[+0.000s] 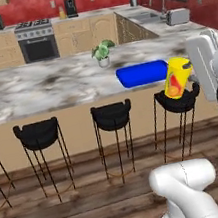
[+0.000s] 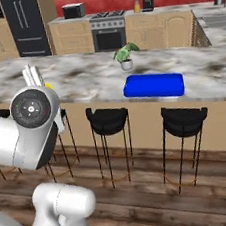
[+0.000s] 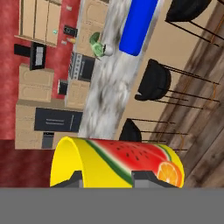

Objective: There is a tray on the dining counter. Grab the cup, mug, and pitcher and place them on the tray. The pitcher may be placed next to the tray if it cannot fit the tray.

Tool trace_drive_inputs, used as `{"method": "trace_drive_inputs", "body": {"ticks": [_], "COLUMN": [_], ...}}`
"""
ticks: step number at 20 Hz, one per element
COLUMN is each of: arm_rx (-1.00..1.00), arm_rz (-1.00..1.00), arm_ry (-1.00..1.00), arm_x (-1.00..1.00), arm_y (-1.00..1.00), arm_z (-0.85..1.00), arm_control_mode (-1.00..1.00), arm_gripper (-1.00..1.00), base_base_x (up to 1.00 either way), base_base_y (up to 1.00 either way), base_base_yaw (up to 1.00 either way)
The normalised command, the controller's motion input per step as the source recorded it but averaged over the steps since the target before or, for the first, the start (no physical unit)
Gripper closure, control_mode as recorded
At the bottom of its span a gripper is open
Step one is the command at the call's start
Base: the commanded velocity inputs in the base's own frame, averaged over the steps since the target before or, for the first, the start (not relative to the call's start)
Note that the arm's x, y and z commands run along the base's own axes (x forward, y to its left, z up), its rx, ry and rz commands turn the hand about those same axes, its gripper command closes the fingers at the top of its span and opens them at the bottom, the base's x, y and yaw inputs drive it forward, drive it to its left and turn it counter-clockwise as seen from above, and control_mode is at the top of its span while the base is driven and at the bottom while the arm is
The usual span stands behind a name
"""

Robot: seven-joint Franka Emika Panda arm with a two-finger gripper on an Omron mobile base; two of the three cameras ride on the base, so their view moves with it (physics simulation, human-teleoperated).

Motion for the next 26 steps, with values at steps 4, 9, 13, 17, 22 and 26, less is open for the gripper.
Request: {"method": "trace_drive_inputs", "body": {"ticks": [4,9,13,17,22,26], "arm_rx": [0.0,0.0,0.0,0.0,0.0,0.0], "arm_rz": [0.0,0.0,0.0,0.0,0.0,0.0], "arm_ry": [0.0,0.0,0.0,0.0,0.0,0.0], "arm_x": [0.0,0.0,0.0,0.0,0.0,0.0], "arm_y": [0.0,0.0,0.0,0.0,0.0,0.0], "arm_z": [0.0,0.0,0.0,0.0,0.0,0.0], "arm_control_mode": [1.0,1.0,1.0,1.0,1.0,1.0], "arm_gripper": [1.0,1.0,1.0,1.0,1.0,1.0], "base_base_x": [0.52,0.56,0.37,0.37,0.47,0.62], "base_base_y": [-0.85,-0.7,-0.45,-0.25,-0.13,-0.04], "base_base_yaw": [0.27,0.22,0.11,-0.01,-0.15,-0.24]}}
